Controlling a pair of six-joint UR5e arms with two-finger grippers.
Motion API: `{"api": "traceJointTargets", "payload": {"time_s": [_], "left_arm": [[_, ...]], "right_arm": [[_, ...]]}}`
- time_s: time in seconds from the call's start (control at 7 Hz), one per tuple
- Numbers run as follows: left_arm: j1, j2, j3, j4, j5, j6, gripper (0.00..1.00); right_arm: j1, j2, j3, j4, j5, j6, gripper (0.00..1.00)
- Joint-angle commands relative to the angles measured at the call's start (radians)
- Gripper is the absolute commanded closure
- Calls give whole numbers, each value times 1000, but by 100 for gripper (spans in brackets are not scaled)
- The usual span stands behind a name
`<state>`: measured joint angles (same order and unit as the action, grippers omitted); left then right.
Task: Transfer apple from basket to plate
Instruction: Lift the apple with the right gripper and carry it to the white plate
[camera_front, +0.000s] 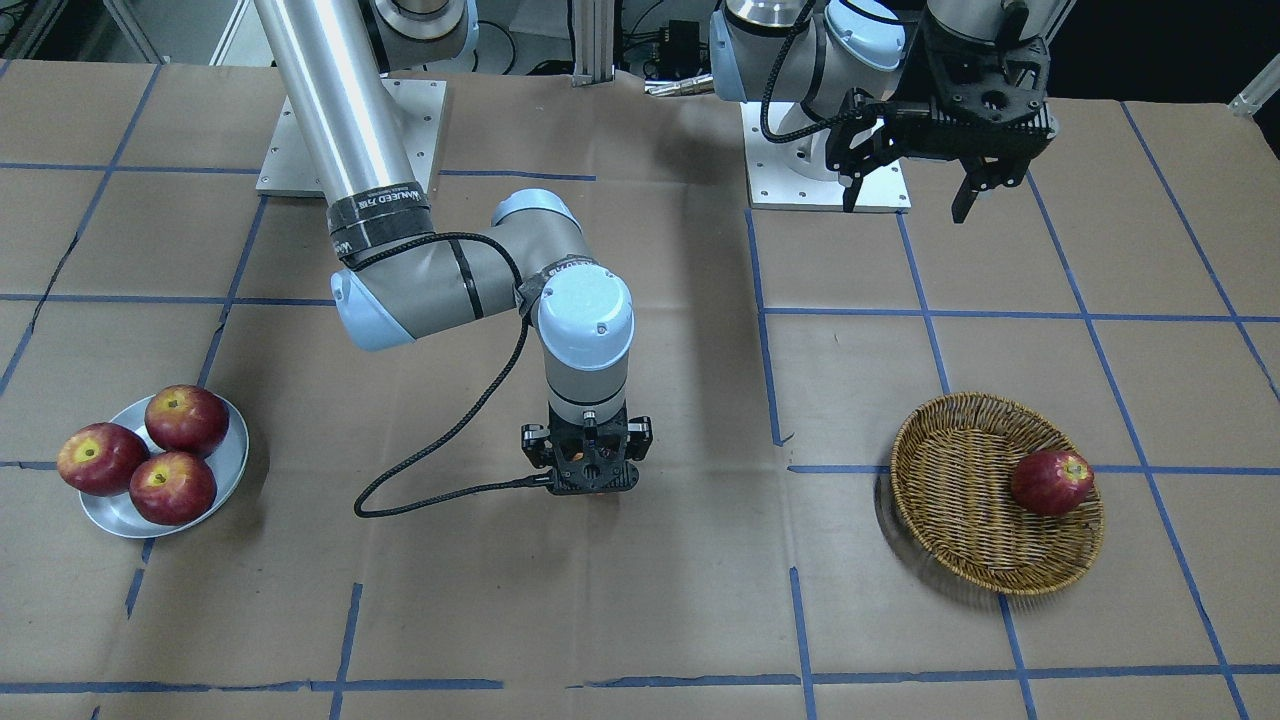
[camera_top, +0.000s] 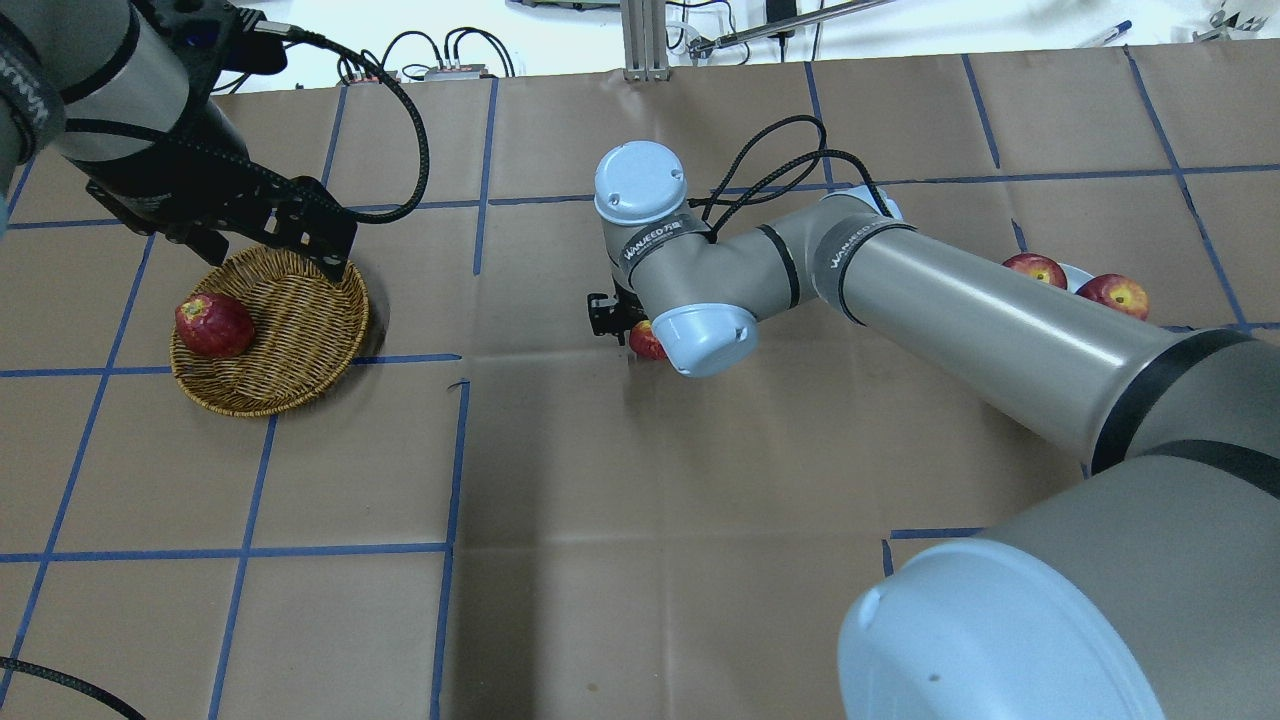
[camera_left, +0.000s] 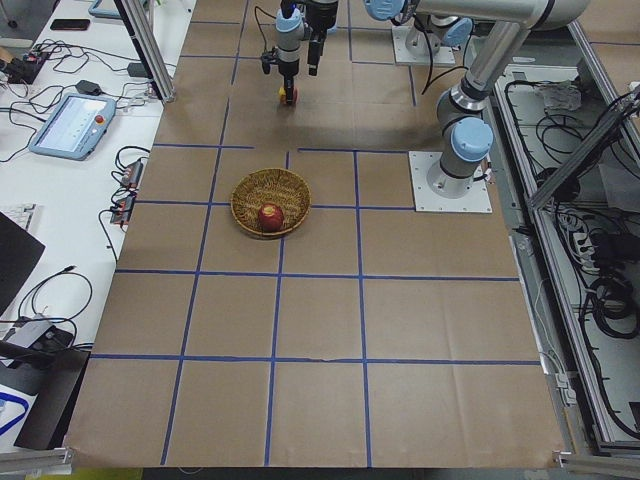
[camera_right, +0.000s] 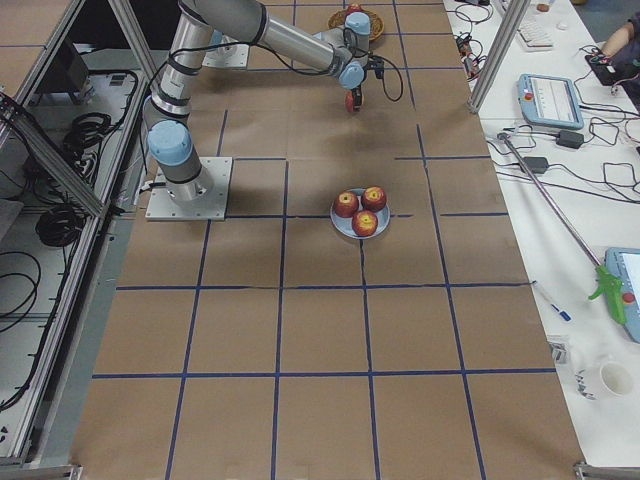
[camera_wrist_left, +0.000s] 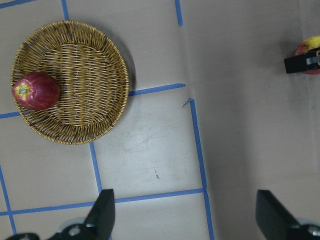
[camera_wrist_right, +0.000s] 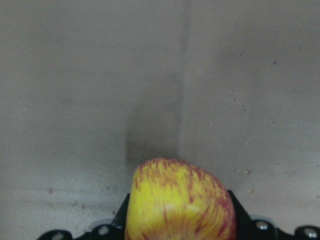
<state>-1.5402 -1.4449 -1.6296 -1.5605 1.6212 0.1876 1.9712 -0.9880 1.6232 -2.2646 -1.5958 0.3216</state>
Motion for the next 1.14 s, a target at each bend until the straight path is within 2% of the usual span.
{"api": "traceJointTargets", "payload": {"time_s": [0.0, 0.29, 0.57, 0.71, 1.0], "left_arm": [[0, -9, -1, 5, -3, -2, 1], [0, 1, 0, 5, -3, 0, 1], [0, 5, 1, 3, -6, 1, 1], [0, 6, 0, 3, -4, 1, 1], [0, 8, 0, 3, 0, 0, 1]], "right_arm": [[-2, -9, -3, 0, 1, 1, 42], [-11, -55, -35, 29, -3, 2, 42], [-90, -183, -22, 165, -3, -30, 42], [-183, -245, -10, 231, -6, -123, 42], [-428, -343, 87, 254, -7, -417, 41]]}}
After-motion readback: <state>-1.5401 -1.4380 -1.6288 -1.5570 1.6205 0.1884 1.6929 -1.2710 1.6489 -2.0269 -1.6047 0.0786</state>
